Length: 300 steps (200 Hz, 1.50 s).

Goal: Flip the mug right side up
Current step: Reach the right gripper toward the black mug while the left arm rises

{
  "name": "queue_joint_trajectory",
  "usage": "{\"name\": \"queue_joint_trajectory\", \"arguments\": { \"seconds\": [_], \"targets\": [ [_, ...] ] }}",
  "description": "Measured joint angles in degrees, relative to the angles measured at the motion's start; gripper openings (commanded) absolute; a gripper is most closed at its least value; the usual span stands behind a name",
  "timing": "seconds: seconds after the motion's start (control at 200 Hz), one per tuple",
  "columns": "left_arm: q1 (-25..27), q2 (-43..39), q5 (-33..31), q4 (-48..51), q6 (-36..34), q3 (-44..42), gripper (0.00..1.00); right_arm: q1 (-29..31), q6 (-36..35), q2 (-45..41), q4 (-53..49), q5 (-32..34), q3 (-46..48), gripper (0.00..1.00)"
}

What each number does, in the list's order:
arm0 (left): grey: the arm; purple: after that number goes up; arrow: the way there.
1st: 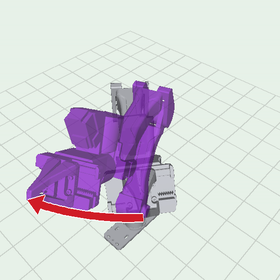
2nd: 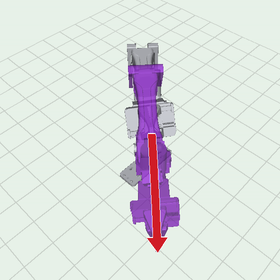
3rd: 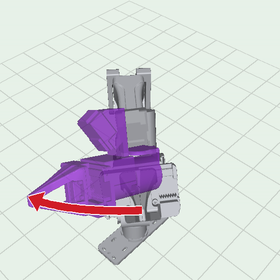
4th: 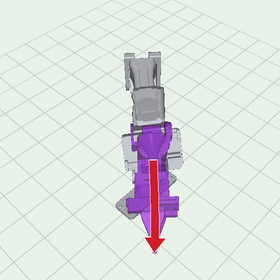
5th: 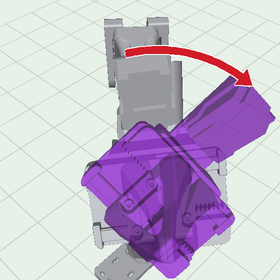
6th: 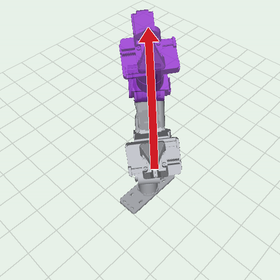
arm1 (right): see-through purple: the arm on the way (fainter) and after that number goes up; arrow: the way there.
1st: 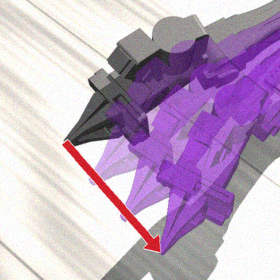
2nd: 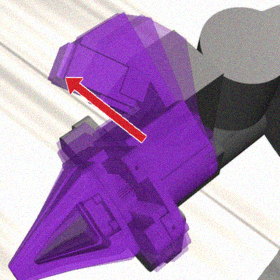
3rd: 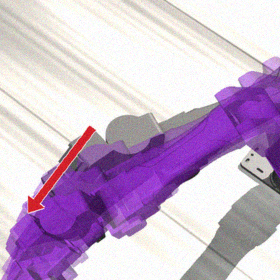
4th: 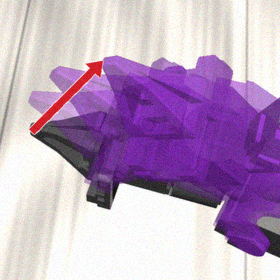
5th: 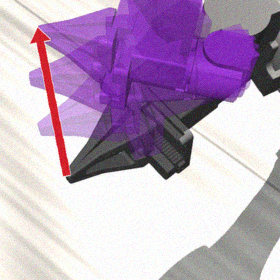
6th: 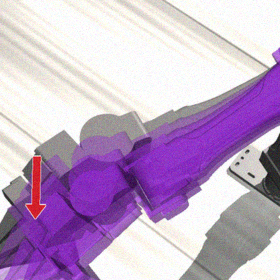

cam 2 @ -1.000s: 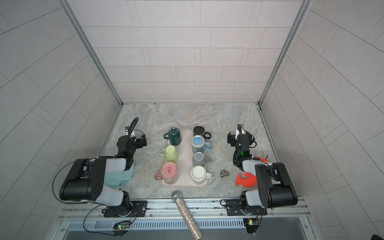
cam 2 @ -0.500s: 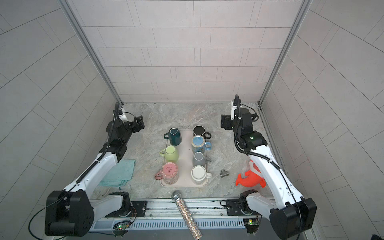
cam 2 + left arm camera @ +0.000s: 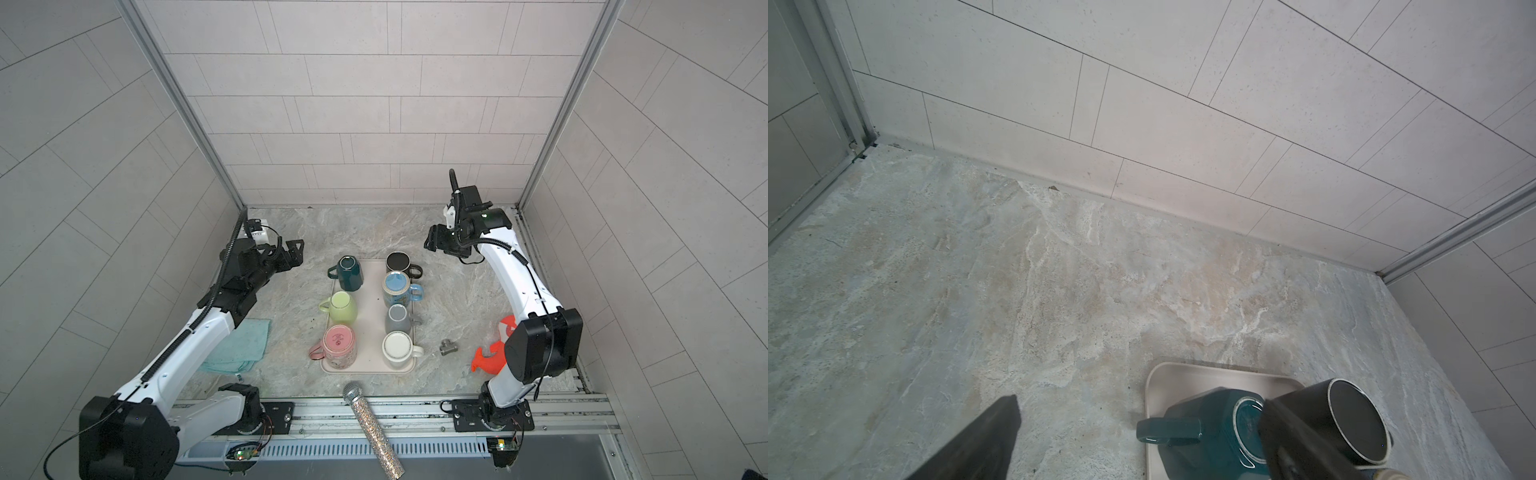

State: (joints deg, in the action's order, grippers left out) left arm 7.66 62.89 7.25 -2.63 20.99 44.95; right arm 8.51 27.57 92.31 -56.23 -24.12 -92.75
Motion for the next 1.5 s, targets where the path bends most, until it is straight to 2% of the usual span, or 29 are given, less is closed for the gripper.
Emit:
{"name": "queue_joint_trajectory", "arguments": {
  "seconds": [0.07, 0.2, 0.265, 0.415, 0.64, 1.186, 1.501],
  "targets": [
    [0.00, 0.00, 0.02, 0.00, 0.00, 0.00, 0.96, -1.03, 3.56, 1.66, -0.35, -2.95, 0.00, 0.68],
    [0.00, -0.07, 0.02, 0.17, -0.22, 0.00, 0.96, -3.43, 11.13, 3.82, 0.68, -9.94, 1.84, 0.56],
    [0.00, -0.20, -0.07, 0.46, -0.37, 0.00, 0.96, -4.61, 15.80, 4.28, 2.91, -13.35, 4.92, 0.53],
    [0.00, -0.31, -0.44, 0.94, -0.72, 0.00, 0.96, -5.64, 25.70, 6.10, 7.56, -18.88, 11.26, 0.52],
    [0.00, -0.31, -1.25, 1.33, -1.18, 0.00, 0.96, -5.40, 34.75, 8.11, 13.14, -23.56, 13.44, 0.52],
    [0.00, 0.74, -2.43, 3.72, -1.57, 1.16, 0.95, -3.67, 54.66, 12.57, 28.83, -27.69, 20.90, 0.53],
    [0.00, 1.11, -2.54, 4.33, -1.81, 1.55, 0.95, -3.56, 60.92, 13.90, 35.76, -27.47, 21.97, 0.53]
  ]
}}
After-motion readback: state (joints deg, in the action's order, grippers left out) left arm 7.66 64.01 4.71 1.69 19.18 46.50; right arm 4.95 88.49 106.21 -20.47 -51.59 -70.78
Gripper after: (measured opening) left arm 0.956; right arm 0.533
